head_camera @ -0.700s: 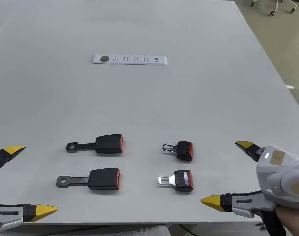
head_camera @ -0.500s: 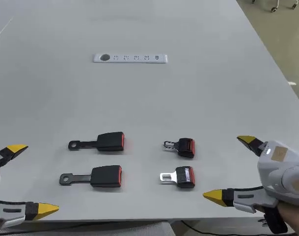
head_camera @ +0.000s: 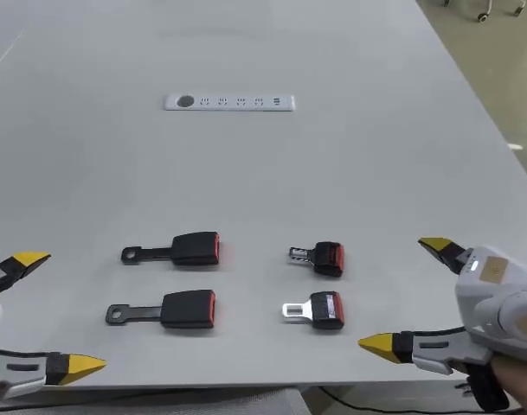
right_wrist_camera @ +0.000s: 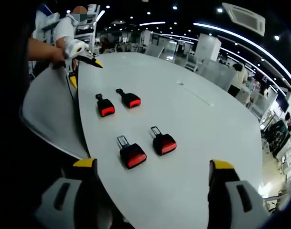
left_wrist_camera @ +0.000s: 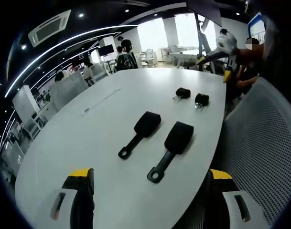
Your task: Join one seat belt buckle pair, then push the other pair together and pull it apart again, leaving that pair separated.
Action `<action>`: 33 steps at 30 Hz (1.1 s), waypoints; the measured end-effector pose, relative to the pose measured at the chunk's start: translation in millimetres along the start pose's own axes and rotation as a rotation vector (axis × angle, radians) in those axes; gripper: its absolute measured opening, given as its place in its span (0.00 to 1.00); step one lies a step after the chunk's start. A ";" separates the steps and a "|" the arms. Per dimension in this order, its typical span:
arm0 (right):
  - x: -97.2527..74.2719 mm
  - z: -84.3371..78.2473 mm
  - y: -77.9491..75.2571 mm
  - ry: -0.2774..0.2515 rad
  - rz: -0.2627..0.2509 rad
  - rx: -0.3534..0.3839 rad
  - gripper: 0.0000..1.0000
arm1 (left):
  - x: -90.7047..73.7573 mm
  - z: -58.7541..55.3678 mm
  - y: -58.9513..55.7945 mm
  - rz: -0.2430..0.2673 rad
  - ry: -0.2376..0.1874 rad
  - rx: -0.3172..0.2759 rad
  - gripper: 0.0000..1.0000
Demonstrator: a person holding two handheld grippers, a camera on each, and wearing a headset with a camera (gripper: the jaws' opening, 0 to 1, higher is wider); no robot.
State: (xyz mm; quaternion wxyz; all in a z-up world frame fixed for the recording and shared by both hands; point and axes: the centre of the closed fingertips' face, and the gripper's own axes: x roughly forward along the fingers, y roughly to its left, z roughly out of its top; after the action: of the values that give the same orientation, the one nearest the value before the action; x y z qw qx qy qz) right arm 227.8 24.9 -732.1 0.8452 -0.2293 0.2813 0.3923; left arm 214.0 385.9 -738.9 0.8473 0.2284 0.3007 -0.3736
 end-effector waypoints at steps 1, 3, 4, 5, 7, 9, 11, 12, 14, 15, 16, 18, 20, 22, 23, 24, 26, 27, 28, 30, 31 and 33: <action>0.0 -0.5 0.7 0.004 0.002 -0.003 0.97 | 0.0 -0.1 -0.2 0.000 0.000 -0.002 1.00; -0.1 -1.0 1.1 0.009 0.002 -0.011 0.96 | 0.4 -0.6 -1.4 -0.006 0.004 -0.004 1.00; -0.4 -0.8 1.0 0.010 0.001 -0.011 0.96 | 0.7 -0.2 -1.8 -0.006 0.004 -0.002 1.00; -0.5 -0.5 1.1 0.007 0.001 -0.008 0.96 | 0.8 0.6 -1.4 -0.002 0.006 0.000 1.00; -0.5 -0.7 1.8 0.009 0.004 -0.008 0.96 | 1.0 1.8 -2.6 -0.009 0.008 -0.002 1.00; -0.4 -0.3 2.8 0.010 0.008 -0.011 0.96 | 1.3 3.5 -3.1 -0.011 0.008 0.005 1.00; -0.8 0.8 3.3 0.008 0.010 -0.016 0.95 | 1.5 5.5 -2.9 -0.011 0.006 0.012 1.00; -1.0 1.3 3.2 0.006 0.010 -0.017 0.95 | 1.5 6.4 -2.4 -0.008 0.005 0.016 0.99; -1.4 1.5 2.6 0.006 0.010 -0.017 0.95 | 1.7 8.1 -0.8 -0.001 0.004 0.024 1.00; -1.5 1.5 2.5 0.006 0.010 -0.015 0.94 | 1.6 8.5 0.8 0.006 0.004 0.030 1.00; -1.7 1.5 2.1 0.007 0.008 -0.015 0.94 | 1.7 9.0 1.1 0.006 0.006 0.036 0.99; -1.8 1.8 2.3 0.007 0.010 -0.013 0.94 | 2.3 9.2 1.2 0.002 0.010 0.042 0.99; -2.0 2.0 2.0 0.008 0.009 -0.013 0.92 | 3.0 8.9 2.2 0.003 0.019 0.059 0.99; -1.9 2.2 2.2 0.009 0.010 -0.011 0.91 | 4.0 9.8 3.3 0.005 0.020 0.058 0.99; -1.6 2.4 2.5 0.010 0.011 -0.011 0.91 | 4.3 10.9 3.8 0.006 0.016 0.052 1.00; -1.3 2.4 3.1 0.011 0.014 -0.009 0.91 | 4.6 11.3 3.8 0.006 0.015 0.055 1.00; -0.8 2.6 3.3 0.011 0.014 -0.008 0.90 | 5.6 11.8 4.0 0.004 0.016 0.061 1.00; -0.3 2.7 3.4 0.012 0.014 -0.010 0.90 | 5.9 11.8 3.8 0.002 0.017 0.061 1.00; -0.1 2.9 3.4 0.013 0.014 -0.013 0.90 | 6.5 11.8 3.6 0.000 0.018 0.063 1.00; 0.4 3.4 3.8 0.011 0.016 -0.009 0.90 | 7.4 11.8 3.9 -0.001 0.020 0.069 1.00; 0.6 3.6 3.9 0.010 0.017 -0.006 0.90 | 7.7 11.9 4.0 -0.003 0.021 0.069 1.00; 1.0 3.2 3.2 0.013 0.012 -0.017 0.90 | 8.1 12.0 4.0 -0.003 0.023 0.070 1.00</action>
State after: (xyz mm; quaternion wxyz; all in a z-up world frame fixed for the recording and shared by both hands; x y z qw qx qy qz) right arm 226.7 29.3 -731.0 0.8391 -0.2374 0.2850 0.3980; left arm 225.6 377.1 -735.2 0.8347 0.2615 0.2976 -0.3826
